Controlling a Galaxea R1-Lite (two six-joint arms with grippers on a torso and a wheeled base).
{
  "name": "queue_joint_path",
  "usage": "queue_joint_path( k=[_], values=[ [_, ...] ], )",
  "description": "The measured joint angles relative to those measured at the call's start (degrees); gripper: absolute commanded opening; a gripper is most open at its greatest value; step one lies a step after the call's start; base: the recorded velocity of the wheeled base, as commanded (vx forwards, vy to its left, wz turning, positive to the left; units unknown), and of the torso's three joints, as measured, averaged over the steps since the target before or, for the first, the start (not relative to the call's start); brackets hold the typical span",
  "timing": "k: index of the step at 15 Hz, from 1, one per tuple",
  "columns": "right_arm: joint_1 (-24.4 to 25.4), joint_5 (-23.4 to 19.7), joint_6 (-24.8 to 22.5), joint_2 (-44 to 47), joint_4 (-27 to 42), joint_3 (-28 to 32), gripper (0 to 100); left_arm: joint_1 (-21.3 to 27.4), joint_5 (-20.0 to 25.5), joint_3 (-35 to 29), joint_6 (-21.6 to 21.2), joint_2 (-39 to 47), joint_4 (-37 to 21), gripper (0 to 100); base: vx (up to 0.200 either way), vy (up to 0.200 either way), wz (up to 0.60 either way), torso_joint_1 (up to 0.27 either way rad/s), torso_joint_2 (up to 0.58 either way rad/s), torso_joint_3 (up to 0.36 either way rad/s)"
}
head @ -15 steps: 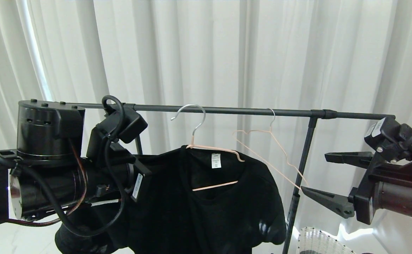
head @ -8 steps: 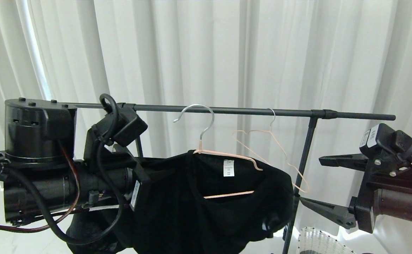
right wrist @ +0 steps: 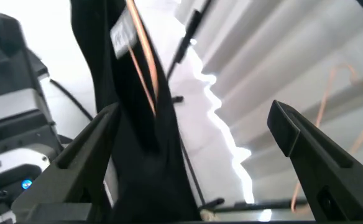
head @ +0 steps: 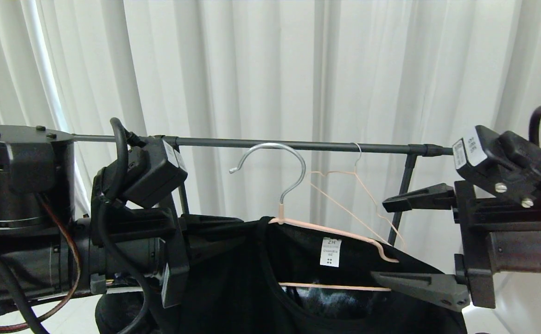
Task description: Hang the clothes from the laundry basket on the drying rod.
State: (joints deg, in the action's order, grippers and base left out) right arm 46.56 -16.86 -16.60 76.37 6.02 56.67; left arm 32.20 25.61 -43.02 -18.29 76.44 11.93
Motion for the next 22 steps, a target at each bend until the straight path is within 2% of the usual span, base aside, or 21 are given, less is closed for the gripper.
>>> queue_joint_path(
  k=[5, 7, 13, 14, 22],
  values=[
    [3.88, -0.11, 2.44, 5.44, 0.95, 2.89, 100, 0.99, -0.13, -0.30, -0.07, -0.69, 0.00, 0, 0.000, 0.000, 0.00, 0.000, 0.00, 0.000],
    [4.07, 0.20, 6.16, 6.64, 1.37, 3.57, 100, 1.04, -0.18, -0.15, -0.10, -0.98, -0.01, 0, 0.000, 0.000, 0.00, 0.000, 0.00, 0.000],
    [4.57, 1.93, 6.78, 8.72, 4.35, 5.07, 100, 2.17, -0.38, -0.04, -0.02, -1.08, -0.04, 0, 0.000, 0.000, 0.00, 0.000, 0.00, 0.000],
    [4.74, 2.15, 6.78, 9.05, 4.29, 5.14, 0, 2.21, -0.38, -0.04, 0.00, -1.08, -0.06, 0, 0.000, 0.000, 0.00, 0.000, 0.00, 0.000],
    [5.10, 5.47, 6.49, 9.96, 3.88, 5.12, 0, 2.36, -0.29, -0.06, 0.17, -1.16, 0.07, 0, 0.000, 0.000, 0.00, 0.000, 0.00, 0.000]
  ],
)
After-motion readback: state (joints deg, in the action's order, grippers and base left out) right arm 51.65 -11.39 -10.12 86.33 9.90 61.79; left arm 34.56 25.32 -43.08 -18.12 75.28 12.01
